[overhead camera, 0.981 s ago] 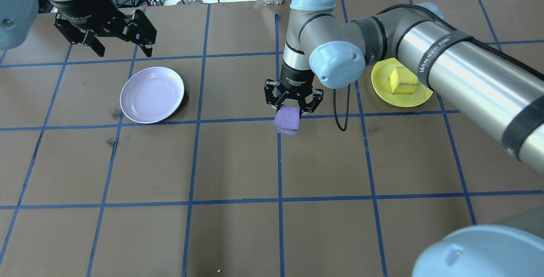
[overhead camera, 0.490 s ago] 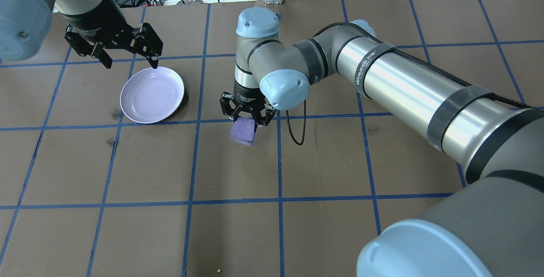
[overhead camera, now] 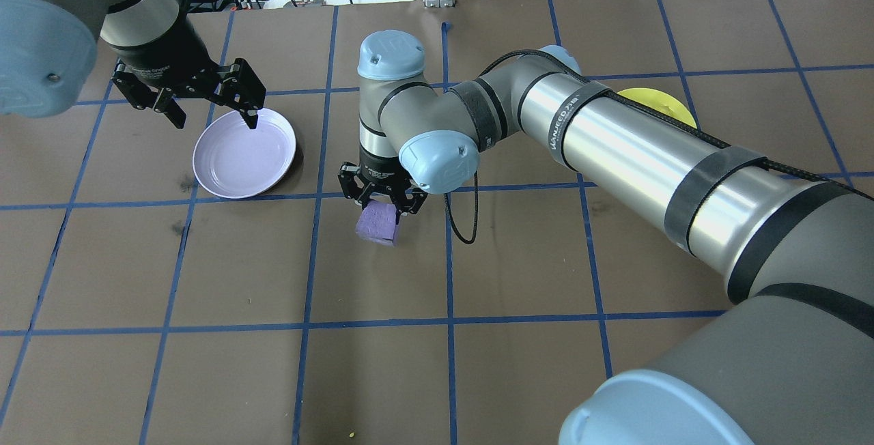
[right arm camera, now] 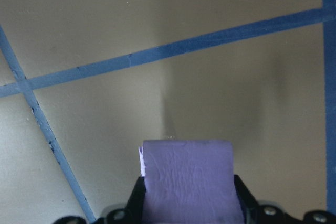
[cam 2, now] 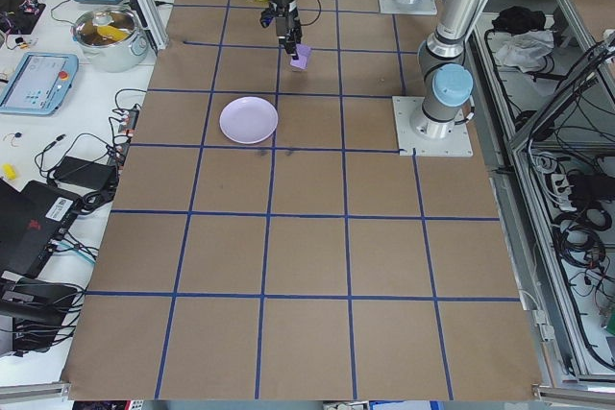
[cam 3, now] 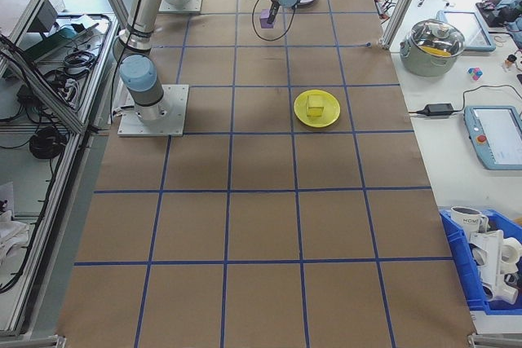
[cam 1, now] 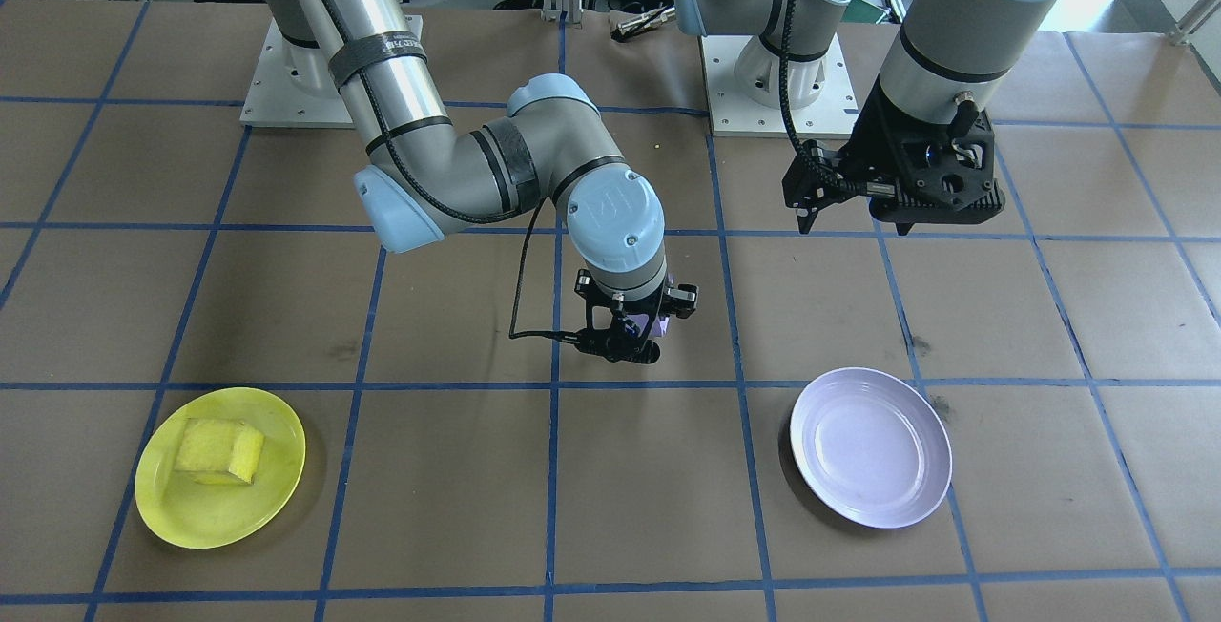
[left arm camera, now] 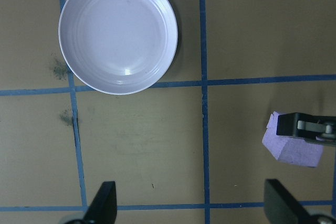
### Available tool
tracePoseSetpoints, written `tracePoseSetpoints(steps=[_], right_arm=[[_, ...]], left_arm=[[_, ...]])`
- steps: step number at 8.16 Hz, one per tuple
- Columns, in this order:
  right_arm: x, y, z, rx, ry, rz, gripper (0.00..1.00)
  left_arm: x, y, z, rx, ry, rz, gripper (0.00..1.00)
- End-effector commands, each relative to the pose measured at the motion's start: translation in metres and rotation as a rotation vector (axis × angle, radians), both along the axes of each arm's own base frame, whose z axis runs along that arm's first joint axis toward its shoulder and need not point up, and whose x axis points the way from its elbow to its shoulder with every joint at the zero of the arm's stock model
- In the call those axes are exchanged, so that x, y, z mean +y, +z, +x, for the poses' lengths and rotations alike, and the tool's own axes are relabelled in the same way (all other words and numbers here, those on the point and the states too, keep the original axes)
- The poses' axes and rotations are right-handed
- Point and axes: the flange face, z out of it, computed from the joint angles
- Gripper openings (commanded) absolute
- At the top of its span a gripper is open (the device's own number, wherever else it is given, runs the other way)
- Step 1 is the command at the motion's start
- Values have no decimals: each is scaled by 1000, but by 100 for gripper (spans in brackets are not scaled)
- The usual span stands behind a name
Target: Sort blocks by color into plates
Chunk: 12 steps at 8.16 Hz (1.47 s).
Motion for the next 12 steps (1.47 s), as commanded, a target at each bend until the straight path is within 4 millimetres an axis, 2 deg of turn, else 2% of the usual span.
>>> tracePoseSetpoints(steps=[1,2,3,4,5,6,7,8,9,10,11,12], right_arm=[[1,-3,4,-11,-9,-1,43],[9,-2,13,-2,-38,5,44],[18,-7,24,3,-30,9,56],[20,-12,22,14,-13,9,83],[22,-13,20,13,13,7,100],[22,-4,17,5,49,-14,100],[12,9,3,-6,66,-38,100],[-6,36,-26,-22,23,-65,100],[-19,60,-64,-22,8,-57,100],[-34,70,-110,19,19,-39,100],[-44,94,-156,66,-17,-60,100],[-40,127,-196,93,-38,-65,100]], left_arm=[[-6,-9,-2,14,8,16,100],[-5,-11,-4,13,9,21,100],[-5,-15,-4,8,8,29,100],[-4,-18,-8,13,5,36,100],[-13,-27,-7,12,0,47,100],[-15,-26,-7,10,-12,35,100],[-12,-19,-7,13,-15,23,100],[-9,-18,-8,13,-15,26,100],[-10,-22,-8,15,-29,33,100],[-10,-26,-9,14,-36,41,100],[-14,-33,-11,16,-39,53,100],[-13,-33,-19,18,-39,52,100]])
